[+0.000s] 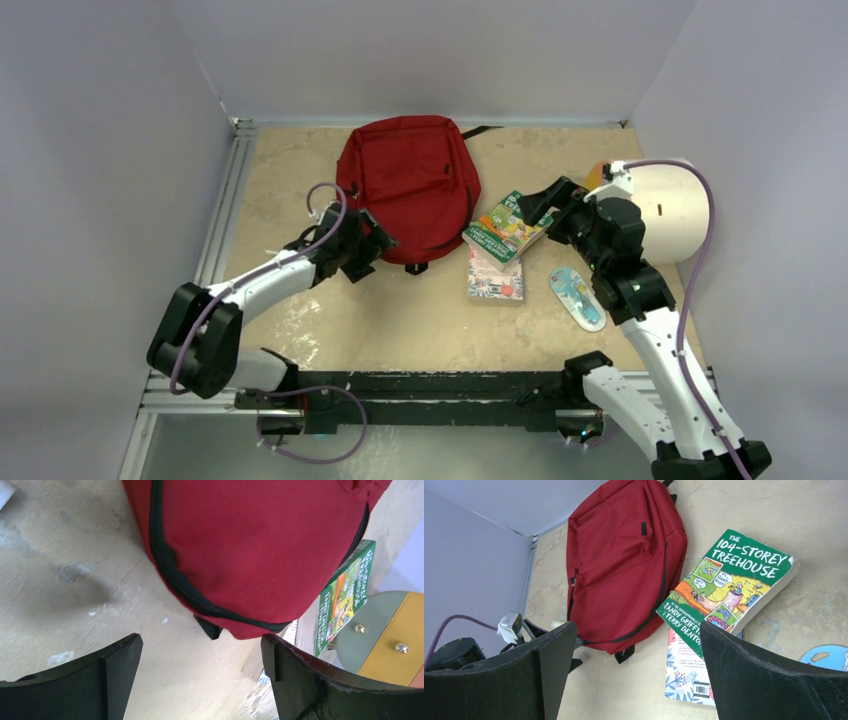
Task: Pack the student bag
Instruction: Pick up the student bag at the center of the board.
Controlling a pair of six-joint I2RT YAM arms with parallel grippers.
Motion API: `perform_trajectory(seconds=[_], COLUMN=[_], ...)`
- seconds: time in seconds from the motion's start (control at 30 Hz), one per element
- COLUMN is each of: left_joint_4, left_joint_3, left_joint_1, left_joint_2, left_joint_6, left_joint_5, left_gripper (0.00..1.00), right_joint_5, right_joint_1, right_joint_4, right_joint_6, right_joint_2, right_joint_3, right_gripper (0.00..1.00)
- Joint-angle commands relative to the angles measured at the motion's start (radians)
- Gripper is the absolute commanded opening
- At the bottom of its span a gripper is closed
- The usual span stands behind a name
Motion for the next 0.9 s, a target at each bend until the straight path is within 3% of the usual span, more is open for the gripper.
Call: perform_trajectory(seconds=[0.0, 0.47, 0.87], left_joint_4=[0.139, 0.282, 0.370], left_joint_3=[0.026, 0.074, 0.065], left_joint_1=[-0.005, -0.023, -0.023], left_joint_2=[0.044, 0.225, 0.270], left_joint_6=[-0.034, -0.066, 0.095], left_joint_5=[-0.026, -0.003, 0.042], left_gripper=[0.88, 0.73, 0.38], right_joint_5=[0.007, 0.024, 0.039], right_joint_1=[-0.005, -0.005, -0.005], right_joint_4=[0.058, 0.044, 0.035], right_joint_6=[0.015, 0.013, 0.006], right_joint_2=[-0.011, -0.016, -0.030], right_joint_3=[0.003, -0.001, -0.001], right_gripper=[0.94, 0.94, 0.94])
